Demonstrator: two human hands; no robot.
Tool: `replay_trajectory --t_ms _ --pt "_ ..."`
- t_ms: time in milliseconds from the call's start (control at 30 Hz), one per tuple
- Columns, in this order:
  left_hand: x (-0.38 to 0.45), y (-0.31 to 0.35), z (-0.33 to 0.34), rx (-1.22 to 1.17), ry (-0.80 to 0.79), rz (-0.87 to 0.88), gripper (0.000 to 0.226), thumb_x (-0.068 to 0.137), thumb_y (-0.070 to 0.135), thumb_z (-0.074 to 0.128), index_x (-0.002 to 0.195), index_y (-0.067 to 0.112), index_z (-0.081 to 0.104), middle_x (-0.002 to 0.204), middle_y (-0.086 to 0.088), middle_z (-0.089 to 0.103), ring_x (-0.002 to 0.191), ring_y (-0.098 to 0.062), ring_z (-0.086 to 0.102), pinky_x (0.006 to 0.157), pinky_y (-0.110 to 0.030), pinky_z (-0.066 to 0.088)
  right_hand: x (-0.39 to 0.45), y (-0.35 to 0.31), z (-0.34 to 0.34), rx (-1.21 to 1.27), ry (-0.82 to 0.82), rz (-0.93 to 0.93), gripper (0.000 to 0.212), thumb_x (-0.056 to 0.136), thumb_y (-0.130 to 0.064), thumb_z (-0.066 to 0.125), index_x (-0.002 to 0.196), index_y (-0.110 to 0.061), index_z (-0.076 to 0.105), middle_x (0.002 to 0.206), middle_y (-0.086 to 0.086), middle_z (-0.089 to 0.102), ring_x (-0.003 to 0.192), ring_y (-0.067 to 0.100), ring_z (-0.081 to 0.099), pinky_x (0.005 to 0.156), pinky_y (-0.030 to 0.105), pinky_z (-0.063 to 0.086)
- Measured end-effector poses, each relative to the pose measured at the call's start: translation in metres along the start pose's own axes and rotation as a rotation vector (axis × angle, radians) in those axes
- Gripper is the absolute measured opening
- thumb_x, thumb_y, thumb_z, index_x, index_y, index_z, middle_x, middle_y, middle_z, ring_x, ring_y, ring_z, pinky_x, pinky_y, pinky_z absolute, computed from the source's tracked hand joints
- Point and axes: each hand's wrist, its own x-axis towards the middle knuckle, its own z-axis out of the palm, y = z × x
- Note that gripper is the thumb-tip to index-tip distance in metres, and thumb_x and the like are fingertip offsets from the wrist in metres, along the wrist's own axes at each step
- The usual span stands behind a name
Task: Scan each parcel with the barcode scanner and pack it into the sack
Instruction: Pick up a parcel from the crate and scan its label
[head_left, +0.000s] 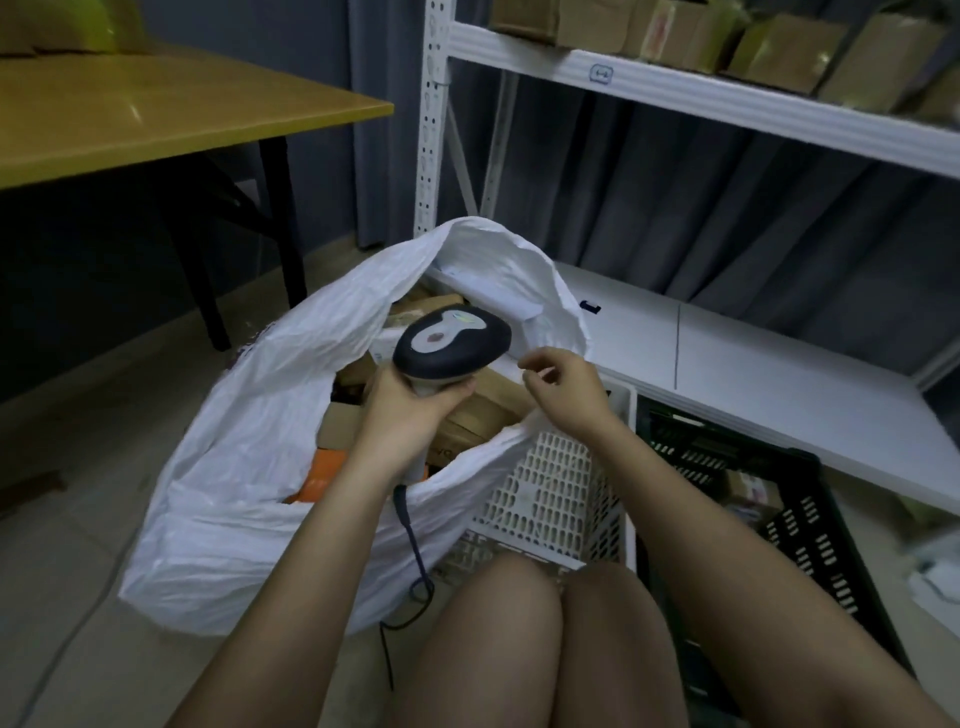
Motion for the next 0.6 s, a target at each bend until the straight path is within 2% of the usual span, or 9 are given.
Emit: replay_trajectory --t_ms 133,200,233,267,300,367,433,533,600 --pt "-0.005 0.001 0.039 -0.015 -0.086 0.005 0.046 0.079 0.011 0.077 0.116 0.027 0.054 0.103 0.021 0.059 0.1 0.0 0.057 0.078 -0.007 0.045 -0.012 0.029 -0.025 0.084 0.097 0.075 0.017 0.095 -0.014 0.053 0.103 -0.022 0.067 0.099 -0.004 0.063 0.076 0.01 0.058 0.066 0.033 0.053" --pt "-0.005 -0.003 0.058 0.009 -0.122 0.001 0.048 0.078 0.014 0.079 0.119 0.023 0.057 0.11 0.015 0.063 0.106 -0.006 0.059 0.089 -0.018 0.049 -0.017 0.048 -0.038 0.117 0.141 0.126 0.018 0.095 -0.014 0.053 0.104 -0.019 0.067 0.102 0.0 0.065 0.078 0.016 0.06 0.067 0.034 0.054" --pt "-0.004 -0.005 0.067 0.009 -0.146 -0.01 0.046 0.078 0.013 0.078 0.117 0.024 0.058 0.11 0.013 0.063 0.108 -0.01 0.059 0.092 -0.025 0.05 -0.02 0.058 -0.043 0.13 0.156 0.146 0.018 0.095 -0.014 0.053 0.104 -0.018 0.068 0.103 0.002 0.065 0.079 0.017 0.061 0.067 0.034 0.054" --pt "-0.005 -0.004 0.077 0.002 -0.167 -0.014 0.042 0.079 0.011 0.077 0.111 0.028 0.057 0.105 0.014 0.063 0.106 -0.011 0.06 0.092 -0.027 0.051 -0.023 0.068 -0.048 0.146 0.169 0.167 0.018 0.095 -0.014 0.053 0.105 -0.018 0.068 0.102 0.003 0.065 0.078 0.017 0.061 0.065 0.032 0.053" --pt "-0.004 -0.007 0.086 0.006 -0.194 -0.011 0.04 0.079 0.009 0.076 0.106 0.03 0.056 0.1 0.017 0.062 0.102 -0.009 0.06 0.088 -0.023 0.051 -0.027 0.078 -0.053 0.161 0.179 0.186 0.017 0.096 -0.014 0.053 0.104 -0.018 0.067 0.101 0.003 0.065 0.077 0.016 0.06 0.062 0.028 0.052" --pt "-0.002 -0.01 0.106 -0.004 -0.232 -0.011 0.042 0.079 0.008 0.076 0.109 0.028 0.056 0.098 0.019 0.06 0.094 -0.001 0.059 0.08 -0.012 0.049 -0.035 0.096 -0.064 0.18 0.194 0.215 0.017 0.096 -0.012 0.053 0.105 -0.019 0.066 0.101 0.003 0.066 0.078 0.013 0.06 0.061 0.021 0.049" --pt "0.0 -0.011 0.125 0.0 -0.263 -0.011 0.045 0.078 0.006 0.076 0.117 0.02 0.057 0.101 0.014 0.063 0.092 0.0 0.06 0.076 -0.011 0.05 -0.042 0.114 -0.075 0.16 0.195 0.243 0.017 0.096 -0.012 0.054 0.105 -0.018 0.066 0.102 0.003 0.065 0.08 0.012 0.059 0.061 0.019 0.046" --pt "0.002 -0.014 0.153 0.021 -0.308 0.004 0.047 0.078 0.005 0.077 0.121 0.012 0.059 0.106 0.003 0.067 0.093 -0.007 0.063 0.076 -0.012 0.051 -0.049 0.139 -0.089 0.138 0.195 0.285 0.018 0.096 -0.011 0.054 0.109 -0.015 0.065 0.102 0.002 0.063 0.081 0.01 0.057 0.061 0.015 0.042" --pt "0.002 -0.015 0.172 0.015 -0.349 0.003 0.045 0.079 0.001 0.075 0.119 0.011 0.06 0.099 0.004 0.066 0.085 -0.002 0.062 0.069 -0.007 0.05 -0.052 0.154 -0.097 0.146 0.212 0.325 0.018 0.095 -0.01 0.054 0.108 -0.015 0.065 0.1 0.001 0.062 0.084 0.011 0.056 0.062 0.014 0.042"
